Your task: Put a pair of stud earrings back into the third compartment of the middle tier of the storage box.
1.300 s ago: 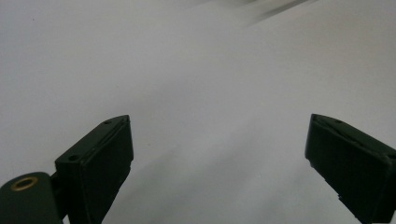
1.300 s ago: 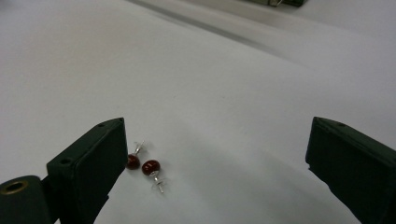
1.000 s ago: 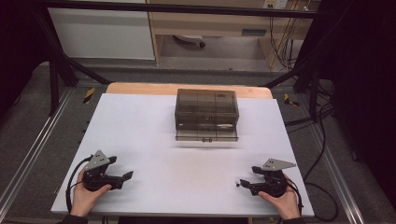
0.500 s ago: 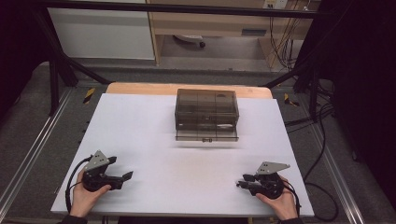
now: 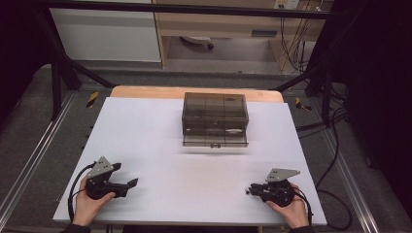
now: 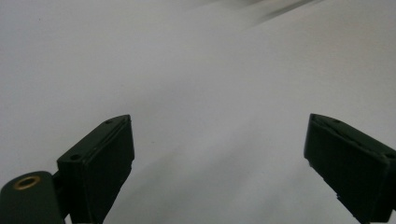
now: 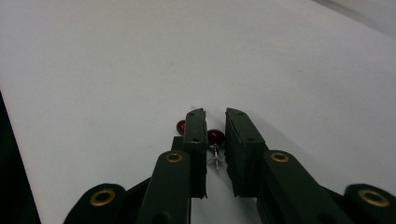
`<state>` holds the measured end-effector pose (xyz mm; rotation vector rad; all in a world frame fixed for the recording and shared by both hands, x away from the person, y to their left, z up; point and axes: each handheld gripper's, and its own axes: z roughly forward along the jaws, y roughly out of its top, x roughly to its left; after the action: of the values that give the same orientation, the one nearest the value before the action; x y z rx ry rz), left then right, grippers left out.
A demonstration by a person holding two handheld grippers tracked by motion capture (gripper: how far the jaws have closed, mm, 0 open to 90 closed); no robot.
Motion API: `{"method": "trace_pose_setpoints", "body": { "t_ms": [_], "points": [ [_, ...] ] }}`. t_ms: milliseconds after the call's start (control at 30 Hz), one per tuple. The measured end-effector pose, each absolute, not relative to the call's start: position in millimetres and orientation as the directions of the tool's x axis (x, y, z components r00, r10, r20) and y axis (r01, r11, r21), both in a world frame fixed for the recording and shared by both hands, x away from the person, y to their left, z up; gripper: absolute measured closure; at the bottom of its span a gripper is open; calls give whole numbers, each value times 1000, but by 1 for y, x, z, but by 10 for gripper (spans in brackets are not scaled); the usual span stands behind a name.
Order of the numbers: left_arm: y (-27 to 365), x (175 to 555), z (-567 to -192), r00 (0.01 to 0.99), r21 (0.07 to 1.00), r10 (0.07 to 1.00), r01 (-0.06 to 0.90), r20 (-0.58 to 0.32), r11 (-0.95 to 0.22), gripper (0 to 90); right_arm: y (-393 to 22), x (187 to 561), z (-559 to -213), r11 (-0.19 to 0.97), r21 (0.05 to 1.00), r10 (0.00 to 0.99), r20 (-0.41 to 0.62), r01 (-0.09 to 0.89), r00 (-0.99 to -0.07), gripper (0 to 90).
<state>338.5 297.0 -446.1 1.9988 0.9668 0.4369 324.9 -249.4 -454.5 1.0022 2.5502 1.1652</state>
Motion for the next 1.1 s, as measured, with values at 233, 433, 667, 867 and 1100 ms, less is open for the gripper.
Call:
{"method": "trace_pose_setpoints", "body": {
  "t_ms": [233,433,667,867,1100],
  "points": [
    [296,338,-446,639,815,767,470,-51,-338,84,-250,325,-454,467,714,639,135,522,-757,797],
    [296,338,-446,641,817,766,467,-49,-339,87,-252,326,-452,455,715,647,144,530,-749,799],
    [297,338,-446,640,817,767,468,-50,-337,88,-252,327,-446,439,727,654,145,528,-743,799],
    [297,338,-447,639,815,768,470,-51,-337,88,-251,328,-442,426,737,664,139,524,-735,799],
    [296,339,-447,639,815,768,471,-49,-339,88,-248,332,-434,401,756,677,135,517,-724,799]
  ]
}}
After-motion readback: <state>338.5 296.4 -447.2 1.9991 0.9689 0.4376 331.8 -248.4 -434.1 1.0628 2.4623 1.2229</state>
